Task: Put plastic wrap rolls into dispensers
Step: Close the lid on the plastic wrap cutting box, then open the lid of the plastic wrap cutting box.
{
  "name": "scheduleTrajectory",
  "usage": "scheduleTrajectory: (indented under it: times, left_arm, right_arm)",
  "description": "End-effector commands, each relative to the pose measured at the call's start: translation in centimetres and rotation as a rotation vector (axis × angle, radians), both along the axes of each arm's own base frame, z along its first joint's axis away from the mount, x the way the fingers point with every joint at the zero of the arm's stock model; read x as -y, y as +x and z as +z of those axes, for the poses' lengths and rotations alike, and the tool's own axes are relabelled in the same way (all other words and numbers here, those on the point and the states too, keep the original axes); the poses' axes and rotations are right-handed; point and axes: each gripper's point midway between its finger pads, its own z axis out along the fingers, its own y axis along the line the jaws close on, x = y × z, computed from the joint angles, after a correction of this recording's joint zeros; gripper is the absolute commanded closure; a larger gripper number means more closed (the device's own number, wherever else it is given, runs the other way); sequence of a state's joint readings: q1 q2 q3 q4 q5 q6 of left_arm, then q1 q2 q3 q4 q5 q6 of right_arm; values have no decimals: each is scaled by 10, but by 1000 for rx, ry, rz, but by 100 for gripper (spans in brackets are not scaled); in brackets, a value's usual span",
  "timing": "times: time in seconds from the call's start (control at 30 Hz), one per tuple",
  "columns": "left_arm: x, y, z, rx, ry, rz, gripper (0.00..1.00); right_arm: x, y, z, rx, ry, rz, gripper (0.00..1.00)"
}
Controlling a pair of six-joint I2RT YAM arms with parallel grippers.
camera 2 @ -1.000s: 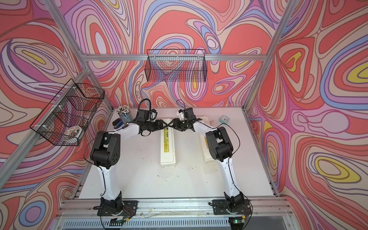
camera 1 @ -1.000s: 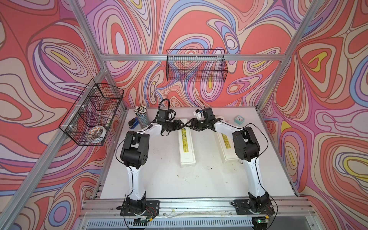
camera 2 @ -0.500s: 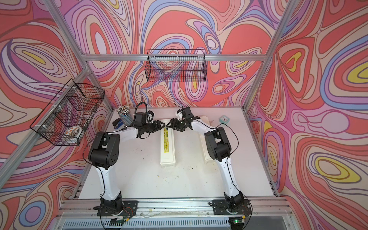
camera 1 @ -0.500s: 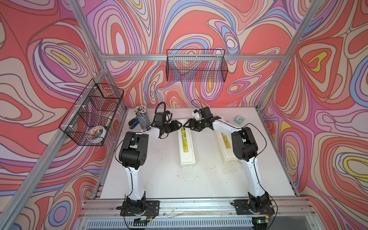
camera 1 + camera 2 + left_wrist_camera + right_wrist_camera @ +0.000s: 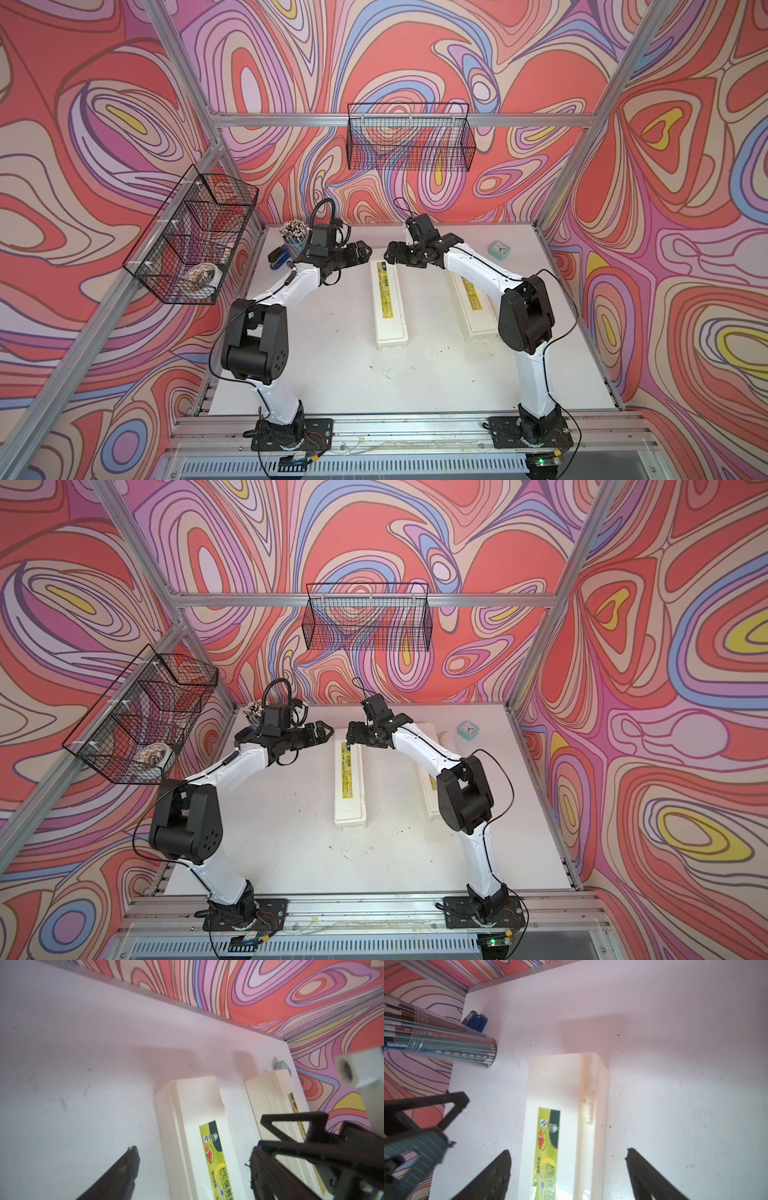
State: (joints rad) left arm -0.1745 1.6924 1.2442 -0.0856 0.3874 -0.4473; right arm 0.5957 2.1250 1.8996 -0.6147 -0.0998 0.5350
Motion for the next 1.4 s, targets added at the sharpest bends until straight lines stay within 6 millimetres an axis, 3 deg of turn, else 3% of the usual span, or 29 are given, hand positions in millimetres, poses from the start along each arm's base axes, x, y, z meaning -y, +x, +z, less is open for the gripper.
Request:
scheduleTrajectory:
  times: [0.0,0.17,0.3,0.63,0.77,0.9,1.1,1.23,1.37]
  left_arm:
    - [-23,-29,-15,-73,74,27,15]
    - [-30,-65,-25,-109,85,31,15]
    - [-35,-86,-32,-125,78,48,15]
    - [-40,-108,-30,-125,78,63,15]
    - [-42,-113,-31,-127,80,72,15]
    - [-41,-114,-31,-129,76,72,15]
    - [-42,-115,-33,-135,76,75,15]
    - [-42,-117,-35,-140,76,71,17]
    - [-34,-118,-38,-150,56,34,24]
  right_arm:
    - [-5,-35,-22,-54,-176,-39,11]
    - [-20,-56,-40,-71,-261,-62,11]
    - [-19,-64,-51,-81,-339,-71,11]
    - [-13,-71,-82,-116,-429,-73,22]
    - [-19,-70,-80,-104,-417,-66,23]
    - [-25,-71,-80,-107,-434,-46,17]
    - [-26,-74,-93,-135,-465,-45,15]
    - [-28,-72,-84,-114,-432,-52,25]
    - [-40,-71,-60,-77,-341,-34,32]
